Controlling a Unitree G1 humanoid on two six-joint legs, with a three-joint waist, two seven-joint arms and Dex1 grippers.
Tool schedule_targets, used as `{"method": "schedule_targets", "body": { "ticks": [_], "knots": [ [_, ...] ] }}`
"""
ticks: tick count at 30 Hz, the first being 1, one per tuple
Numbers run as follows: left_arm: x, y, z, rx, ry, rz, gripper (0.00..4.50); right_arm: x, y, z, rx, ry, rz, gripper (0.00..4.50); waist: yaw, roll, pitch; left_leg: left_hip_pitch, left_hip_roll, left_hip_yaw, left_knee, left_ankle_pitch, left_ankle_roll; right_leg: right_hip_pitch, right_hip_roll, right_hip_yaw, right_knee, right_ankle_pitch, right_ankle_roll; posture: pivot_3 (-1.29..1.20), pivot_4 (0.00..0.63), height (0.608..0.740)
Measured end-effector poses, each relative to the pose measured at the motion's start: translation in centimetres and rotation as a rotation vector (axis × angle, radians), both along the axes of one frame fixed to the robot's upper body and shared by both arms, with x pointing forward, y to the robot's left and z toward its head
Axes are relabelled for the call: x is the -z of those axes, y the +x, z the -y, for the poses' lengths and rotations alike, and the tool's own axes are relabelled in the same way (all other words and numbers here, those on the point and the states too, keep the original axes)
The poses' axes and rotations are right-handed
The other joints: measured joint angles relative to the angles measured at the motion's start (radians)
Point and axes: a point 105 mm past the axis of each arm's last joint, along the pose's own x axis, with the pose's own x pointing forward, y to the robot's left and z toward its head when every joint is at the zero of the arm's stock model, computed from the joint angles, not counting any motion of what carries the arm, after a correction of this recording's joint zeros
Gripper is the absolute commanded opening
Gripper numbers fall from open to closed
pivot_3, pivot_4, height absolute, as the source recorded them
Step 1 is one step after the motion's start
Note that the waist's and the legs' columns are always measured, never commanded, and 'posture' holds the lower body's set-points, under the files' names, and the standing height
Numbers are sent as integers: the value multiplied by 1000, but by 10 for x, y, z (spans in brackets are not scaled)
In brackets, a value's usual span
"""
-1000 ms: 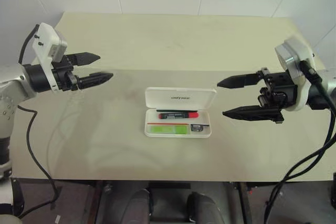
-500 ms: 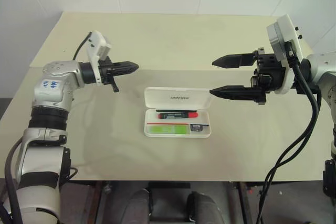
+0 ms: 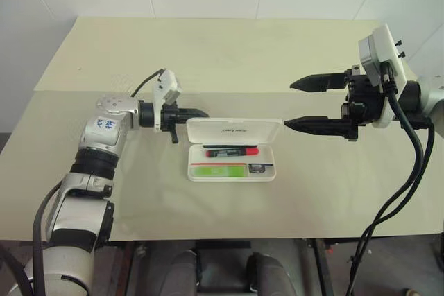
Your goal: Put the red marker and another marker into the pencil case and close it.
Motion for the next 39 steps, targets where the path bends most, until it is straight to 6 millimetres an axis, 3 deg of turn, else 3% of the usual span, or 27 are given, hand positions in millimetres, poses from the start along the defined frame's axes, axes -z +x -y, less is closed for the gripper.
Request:
{"method": "schedule_targets", "body": {
  "ticks": [5, 18, 21, 24, 27, 30, 35, 39],
  "knots": [
    [6, -1, -10, -74, 77, 63, 54, 1, 1, 1, 8, -3, 5, 4500, 0, 0, 0, 1, 0, -1, 0, 0, 0, 1, 0, 0, 0, 0, 0, 0, 150, 740],
    [-4, -39, -13, -40, 166, 153, 54, 5, 8, 4, 34, -30, 25, 4500, 0, 0, 0, 1, 0, -1, 0, 0, 0, 1, 0, 0, -1, 0, 0, 0, 150, 740],
    [2, -45, -13, -39, 197, 156, 54, 5, 9, 5, 36, -28, 24, 4500, 0, 0, 0, 1, 0, -1, 0, 0, 0, 1, 0, 0, -1, 0, 0, 0, 150, 740],
    [15, -40, -17, -91, 305, 190, 54, 4, 11, 7, 47, -33, 39, 4500, 0, 0, 0, 1, 0, -1, 0, 0, 0, 2, 0, 0, 0, 0, 0, 0, 150, 740],
    [14, -35, -13, -132, 290, 193, 54, 9, 14, 7, 58, -57, 42, 4500, 1, 0, 0, 1, 0, -1, 0, 0, 0, 1, 0, 0, -1, 0, 0, 0, 150, 740],
    [13, -44, -6, -93, 316, 221, 54, 12, 15, 8, 66, -64, 37, 4500, 1, 0, 0, 1, 0, -1, -1, 0, 0, 1, 0, 0, -2, 0, 0, 0, 150, 740],
    [33, -54, 2, -57, 382, 218, 54, 16, 18, 10, 83, -79, 47, 4500, 1, 0, 0, 1, 0, -1, 0, 0, 0, 2, 0, 0, 0, 0, 0, 0, 150, 740],
    [34, -60, 12, -40, 379, 235, 54, 17, 18, 10, 86, -81, 44, 4500, 2, 0, 0, 1, 0, -1, -1, 0, 0, 2, 0, 0, -1, 0, 0, 0, 150, 740]
  ]
}}
